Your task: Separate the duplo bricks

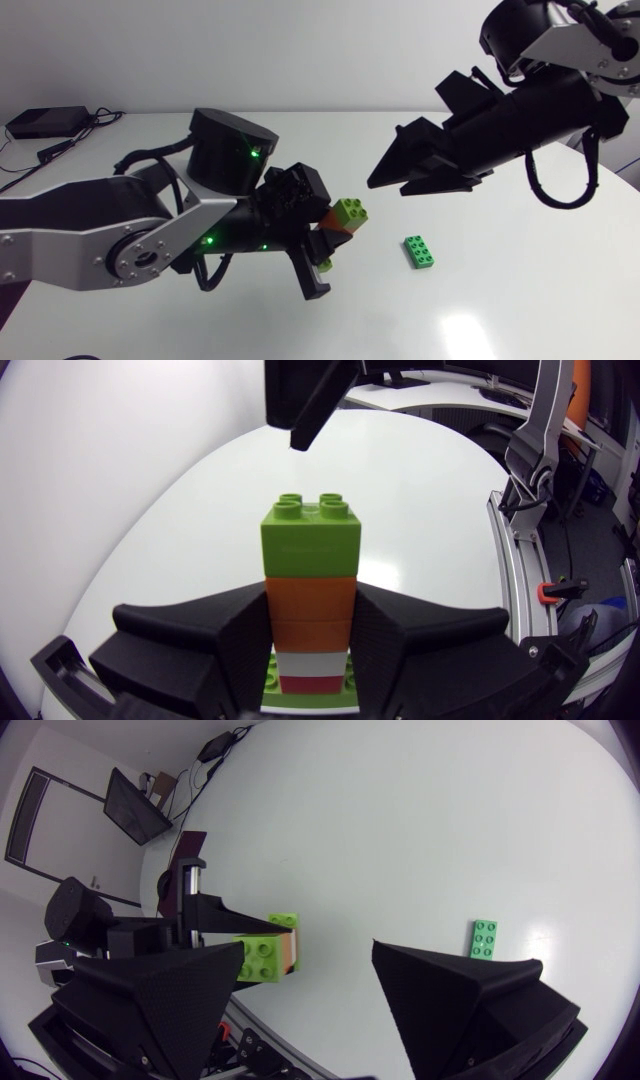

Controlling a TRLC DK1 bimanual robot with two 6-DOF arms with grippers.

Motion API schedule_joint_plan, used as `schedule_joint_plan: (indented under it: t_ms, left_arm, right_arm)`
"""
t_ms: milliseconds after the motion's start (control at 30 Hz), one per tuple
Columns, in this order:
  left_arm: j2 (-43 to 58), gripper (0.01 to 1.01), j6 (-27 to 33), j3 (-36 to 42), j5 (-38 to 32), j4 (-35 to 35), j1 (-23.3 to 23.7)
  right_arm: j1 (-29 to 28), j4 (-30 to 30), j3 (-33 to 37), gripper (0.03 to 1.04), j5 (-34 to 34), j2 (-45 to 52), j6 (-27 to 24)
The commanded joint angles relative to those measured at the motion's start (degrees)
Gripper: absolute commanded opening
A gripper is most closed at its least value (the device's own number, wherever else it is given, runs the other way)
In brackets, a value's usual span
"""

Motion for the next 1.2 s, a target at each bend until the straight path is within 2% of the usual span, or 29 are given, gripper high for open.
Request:
schedule_joint_plan:
  t_ms: [0,200,267,800,1000,1167]
  left_arm:
    - [1.5,0.203,1.1,0.4,-0.5,1.3,-0.5]
    - [3.1,0.205,1.2,1.7,-0.5,2.0,-0.8]
    - [3.5,0.203,1.2,2.0,-0.5,2.2,-1.0]
    - [3.1,0.205,1.1,3.6,-0.6,1.6,-0.7]
    - [3.1,0.205,1.1,3.5,-0.6,1.6,-0.5]
    - [3.1,0.205,1.0,3.6,-0.6,1.6,-0.5]
  right_arm:
    - [1.9,-0.4,1.5,0.9,-0.3,-0.9,3.1]
    - [4.8,0.3,1.1,0.9,0.1,-0.9,5.1]
    - [5.4,1.2,0.4,0.84,0.2,-0.9,5.3]
    - [6.8,6.2,-6.7,0.84,1.4,0.4,4.7]
    - [7.6,7.3,-7.7,0.6,2.1,-0.5,4.5]
    - [7.9,7.9,-8.3,0.54,2.5,-0.8,4.6]
